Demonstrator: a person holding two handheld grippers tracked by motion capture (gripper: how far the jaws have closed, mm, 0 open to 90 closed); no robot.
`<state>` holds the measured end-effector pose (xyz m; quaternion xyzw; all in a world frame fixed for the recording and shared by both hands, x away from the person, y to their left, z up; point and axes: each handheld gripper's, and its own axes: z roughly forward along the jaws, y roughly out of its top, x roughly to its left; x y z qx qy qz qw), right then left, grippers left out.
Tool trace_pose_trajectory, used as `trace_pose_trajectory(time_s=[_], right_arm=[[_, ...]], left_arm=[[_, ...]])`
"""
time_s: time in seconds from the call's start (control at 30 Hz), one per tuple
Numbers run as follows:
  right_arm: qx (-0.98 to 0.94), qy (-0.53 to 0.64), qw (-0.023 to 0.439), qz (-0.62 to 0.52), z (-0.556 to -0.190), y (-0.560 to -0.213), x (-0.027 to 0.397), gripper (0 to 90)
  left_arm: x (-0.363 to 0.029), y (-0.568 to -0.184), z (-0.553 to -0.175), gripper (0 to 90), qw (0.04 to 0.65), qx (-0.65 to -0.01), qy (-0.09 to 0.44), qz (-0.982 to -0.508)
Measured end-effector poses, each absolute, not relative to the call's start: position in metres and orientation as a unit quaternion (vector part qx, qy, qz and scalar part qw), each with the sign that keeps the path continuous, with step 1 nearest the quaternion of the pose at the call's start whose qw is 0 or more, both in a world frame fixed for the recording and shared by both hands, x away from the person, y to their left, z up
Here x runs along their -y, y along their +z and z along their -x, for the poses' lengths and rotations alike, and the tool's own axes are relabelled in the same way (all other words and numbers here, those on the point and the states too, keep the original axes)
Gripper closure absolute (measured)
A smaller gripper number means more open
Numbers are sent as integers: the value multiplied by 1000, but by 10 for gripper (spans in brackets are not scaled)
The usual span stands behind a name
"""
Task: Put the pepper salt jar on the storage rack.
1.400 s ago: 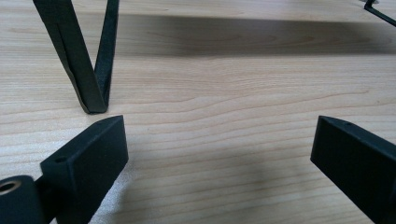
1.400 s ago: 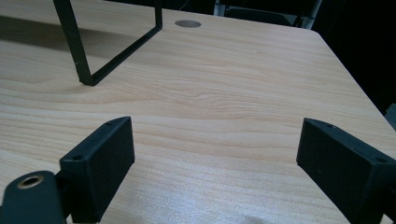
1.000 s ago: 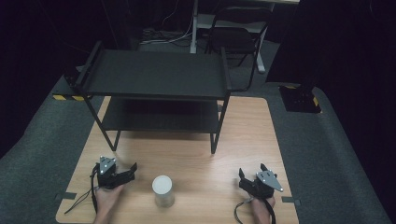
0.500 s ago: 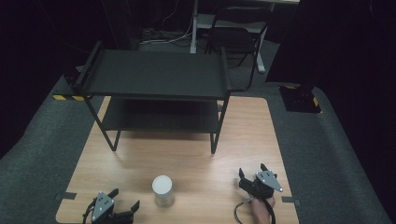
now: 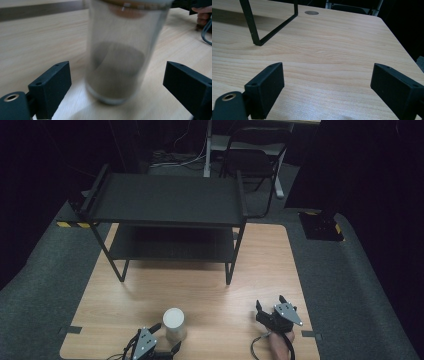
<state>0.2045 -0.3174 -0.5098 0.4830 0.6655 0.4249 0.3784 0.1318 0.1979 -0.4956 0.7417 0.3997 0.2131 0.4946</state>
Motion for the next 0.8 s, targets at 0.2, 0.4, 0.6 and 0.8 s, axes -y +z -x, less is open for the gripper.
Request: trace_pose_trajectory(time_s=[0.2, 0.4, 0.6, 0.8], right_arm=[[-664, 428, 378, -483, -204, -510, 318, 110], [-664, 428, 378, -483, -204, -511, 318, 110], [-661, 429, 379, -484, -204, -511, 319, 110], [-660, 430, 380, -485, -203, -511, 319, 110]], left_arm=[[-184, -501, -150, 112, 502, -408, 212, -732], [-178, -504, -152, 192, 507, -410, 220, -725], [-176, -505, -153, 278, 510, -404, 225, -725], [-178, -504, -154, 283, 512, -399, 224, -727]])
